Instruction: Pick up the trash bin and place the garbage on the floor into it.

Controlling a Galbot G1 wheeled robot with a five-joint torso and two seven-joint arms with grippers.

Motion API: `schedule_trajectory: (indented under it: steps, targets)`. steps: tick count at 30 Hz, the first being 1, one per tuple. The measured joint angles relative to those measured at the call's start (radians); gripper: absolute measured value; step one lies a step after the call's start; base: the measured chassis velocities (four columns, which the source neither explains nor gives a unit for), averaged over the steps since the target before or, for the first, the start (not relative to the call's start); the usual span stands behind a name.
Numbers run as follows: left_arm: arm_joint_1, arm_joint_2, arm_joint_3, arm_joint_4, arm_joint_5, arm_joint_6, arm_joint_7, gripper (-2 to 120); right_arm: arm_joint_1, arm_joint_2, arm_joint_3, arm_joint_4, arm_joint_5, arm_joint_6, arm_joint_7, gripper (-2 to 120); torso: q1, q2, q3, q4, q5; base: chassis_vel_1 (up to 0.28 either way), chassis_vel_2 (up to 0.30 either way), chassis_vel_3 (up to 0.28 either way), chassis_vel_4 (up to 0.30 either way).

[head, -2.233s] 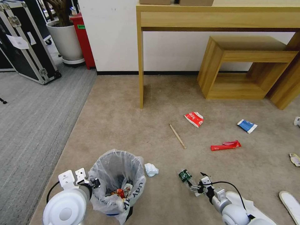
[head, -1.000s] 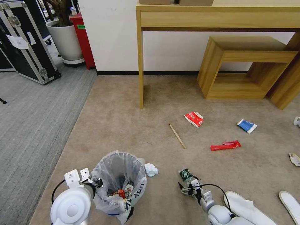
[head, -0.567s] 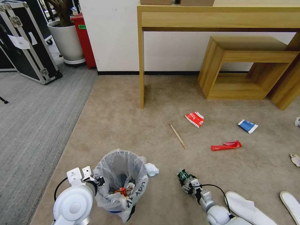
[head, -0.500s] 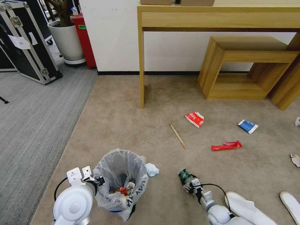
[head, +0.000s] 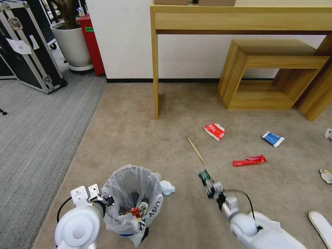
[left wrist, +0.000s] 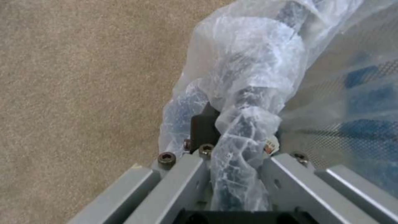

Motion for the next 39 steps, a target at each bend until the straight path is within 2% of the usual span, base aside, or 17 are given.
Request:
schedule_trajectory:
  steps: [1, 2, 5, 7, 9, 10, 13, 14, 17, 25, 37, 39]
  targets:
    - [-0.006, 0.000, 0.000, 0.000, -0.007, 0.000, -0.004, 0, 0.037, -0.026, -0.012, 0.096, 0.050, 0.012, -0.029, 24, 0.000, 0.000, 0.000, 0.0002, 0.0000, 0.000, 0.000, 0.000, 0.000]
    - [-0.006, 0.000, 0.000, 0.000, -0.007, 0.000, -0.004, 0, 0.037, -0.026, -0.012, 0.096, 0.050, 0.012, -0.029, 24, 0.000, 0.000, 0.000, 0.0002, 0.0000, 0.000, 0.000, 0.000, 0.000]
    - [-0.017, -0.001, 0.001, 0.003, -0.013, 0.000, -0.009, 0, 0.103, -0.088, -0.074, 0.265, 0.190, 0.000, -0.097, 24, 0.000, 0.000, 0.000, 0.0001, -0.0001, 0.000, 0.000, 0.000, 0.000]
    - [-0.020, -0.003, 0.002, 0.005, -0.013, 0.000, -0.010, 0, 0.118, -0.102, -0.099, 0.295, 0.218, -0.013, -0.110, 24, 0.000, 0.000, 0.000, -0.0002, 0.0003, 0.000, 0.000, 0.000, 0.000]
    - [-0.024, -0.008, 0.004, 0.009, -0.013, 0.000, -0.011, 0, 0.165, -0.119, -0.187, 0.332, 0.246, -0.024, -0.128, 24, 0.000, 0.000, 0.000, -0.0005, 0.0002, 0.000, 0.000, 0.000, 0.000]
    - [-0.024, -0.008, 0.004, 0.009, -0.013, 0.000, -0.011, 0, 0.165, -0.119, -0.187, 0.332, 0.246, -0.024, -0.128, 24, 0.000, 0.000, 0.000, -0.0005, 0.0002, 0.000, 0.000, 0.000, 0.000]
    - [-0.026, -0.011, 0.002, 0.016, -0.011, 0.000, -0.012, 0, 0.263, -0.117, -0.332, 0.346, 0.252, -0.030, -0.136, 24, 0.000, 0.000, 0.000, 0.0000, 0.0002, 0.000, 0.000, 0.000, 0.000]
    - [-0.026, -0.011, 0.002, 0.016, -0.011, 0.000, -0.012, 0, 0.263, -0.117, -0.332, 0.346, 0.252, -0.030, -0.136, 24, 0.000, 0.000, 0.000, 0.0000, 0.0002, 0.000, 0.000, 0.000, 0.000]
    - [-0.026, -0.012, -0.009, 0.018, -0.011, -0.001, -0.014, 0, 0.349, -0.094, -0.465, 0.361, 0.283, -0.053, -0.119, 24, 0.000, 0.000, 0.000, 0.0000, 0.0001, 0.000, 0.000, 0.000, 0.000]
    - [-0.028, -0.006, -0.024, 0.007, -0.030, -0.004, -0.025, 0, 0.430, -0.038, -0.625, 0.331, 0.279, -0.063, -0.093, 24, 0.000, 0.000, 0.000, -0.0001, 0.0002, 0.000, 0.000, 0.000, 0.000]
    - [-0.032, -0.002, -0.034, -0.011, -0.067, -0.008, -0.046, 0, 0.458, -0.006, -0.669, 0.295, 0.277, -0.066, -0.093, 24, 0.000, 0.000, 0.000, -0.0001, 0.0003, 0.000, 0.000, 0.000, 0.000]
    - [-0.034, 0.000, -0.035, -0.011, -0.071, -0.008, -0.046, 0, 0.454, -0.007, -0.667, 0.284, 0.275, -0.070, -0.110, 34, 0.000, 0.000, 0.000, -0.0002, 0.0003, 0.000, 0.000, 0.000, 0.000]
